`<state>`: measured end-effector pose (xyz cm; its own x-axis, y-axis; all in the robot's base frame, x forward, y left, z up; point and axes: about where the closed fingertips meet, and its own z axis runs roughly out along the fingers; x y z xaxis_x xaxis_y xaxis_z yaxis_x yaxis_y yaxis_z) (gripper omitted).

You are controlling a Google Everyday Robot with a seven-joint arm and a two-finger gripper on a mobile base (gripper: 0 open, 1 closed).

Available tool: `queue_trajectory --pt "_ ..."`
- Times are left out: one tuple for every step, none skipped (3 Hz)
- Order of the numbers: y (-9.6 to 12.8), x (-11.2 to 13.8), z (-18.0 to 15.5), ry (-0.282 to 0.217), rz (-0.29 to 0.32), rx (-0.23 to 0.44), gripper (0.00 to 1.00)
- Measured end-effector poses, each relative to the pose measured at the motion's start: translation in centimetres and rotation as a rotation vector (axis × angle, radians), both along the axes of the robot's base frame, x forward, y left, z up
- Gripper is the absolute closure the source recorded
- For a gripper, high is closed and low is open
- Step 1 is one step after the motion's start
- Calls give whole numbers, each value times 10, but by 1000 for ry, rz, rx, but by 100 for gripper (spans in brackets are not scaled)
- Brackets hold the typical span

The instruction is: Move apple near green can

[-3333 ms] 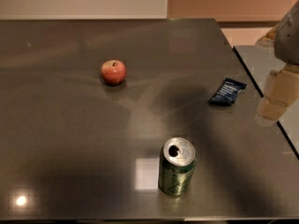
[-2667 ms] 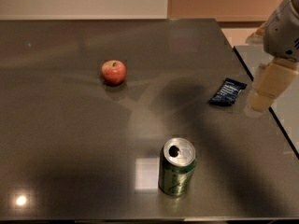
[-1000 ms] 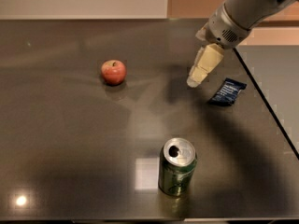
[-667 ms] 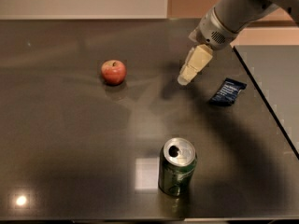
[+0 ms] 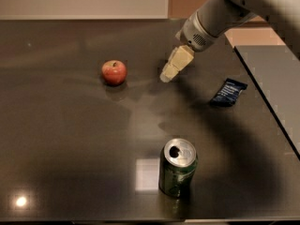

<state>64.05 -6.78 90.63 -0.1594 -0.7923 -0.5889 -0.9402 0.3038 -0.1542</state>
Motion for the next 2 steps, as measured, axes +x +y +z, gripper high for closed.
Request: queue_trajectory --pt "16 4 -3 -17 -3 19 0" --pt "50 -1 -10 -44 1 37 0"
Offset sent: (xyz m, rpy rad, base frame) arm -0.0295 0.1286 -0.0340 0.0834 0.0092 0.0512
